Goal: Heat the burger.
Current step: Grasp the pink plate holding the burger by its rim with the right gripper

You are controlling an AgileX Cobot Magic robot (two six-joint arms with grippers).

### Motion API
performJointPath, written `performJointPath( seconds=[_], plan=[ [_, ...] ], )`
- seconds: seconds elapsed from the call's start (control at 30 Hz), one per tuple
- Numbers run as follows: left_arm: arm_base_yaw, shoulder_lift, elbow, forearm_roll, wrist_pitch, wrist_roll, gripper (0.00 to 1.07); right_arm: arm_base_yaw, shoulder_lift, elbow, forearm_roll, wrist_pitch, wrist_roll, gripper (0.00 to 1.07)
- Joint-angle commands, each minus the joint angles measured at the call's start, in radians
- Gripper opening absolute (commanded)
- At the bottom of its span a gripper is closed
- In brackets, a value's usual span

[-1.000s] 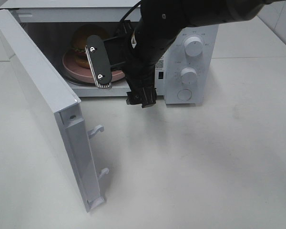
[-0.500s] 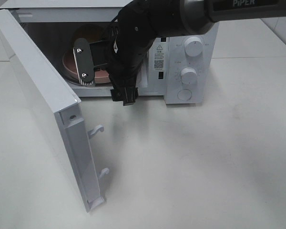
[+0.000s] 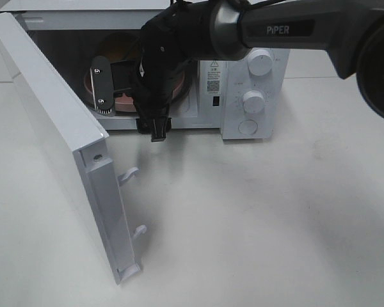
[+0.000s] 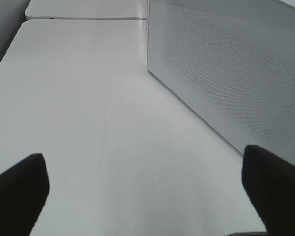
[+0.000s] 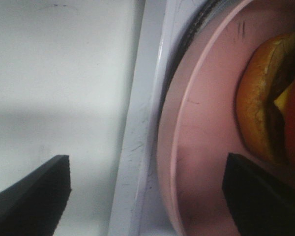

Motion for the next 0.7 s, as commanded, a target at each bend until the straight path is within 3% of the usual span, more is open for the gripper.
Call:
performJointPath(
  seconds=[0.03, 0.23, 0.5, 0.57, 0.6, 0.67, 0.7],
  plan=[
    [0.003, -0.016, 0.004, -0.002, -0.012, -0.007, 1.0, -0.012, 0.029, -0.057, -0.005, 0.008, 0.016, 0.77],
    [0.003, -0.016, 0.004, -0.002, -0.012, -0.007, 1.0, -0.035, 0.091, -0.143, -0.001, 0.033, 0.023, 0.76],
    [0.003, -0.016, 0.004, -0.002, -0.012, -0.007, 1.0, -0.046, 0.129, -0.157, 0.021, 0.012, 0.023, 0.73],
    [0.003, -0.016, 0.004, -0.002, -0.012, -0.007, 1.0, -0.047, 0.137, -0.157, 0.021, -0.012, 0.031, 0.62],
    [0.003, -0.016, 0.004, -0.002, -0.012, -0.007, 1.0, -0.047, 0.137, -0.157, 0.021, -0.012, 0.031, 0.62],
    [0.003, -0.016, 0.004, -0.002, -0.012, -0.007, 1.0, -0.047, 0.137, -0.157, 0.022, -0.026, 0.031, 0.4],
    [0.003, -0.016, 0.004, -0.002, -0.012, -0.007, 1.0, -0.047, 0.137, -0.157, 0.022, -0.026, 0.031, 0.4]
  ],
)
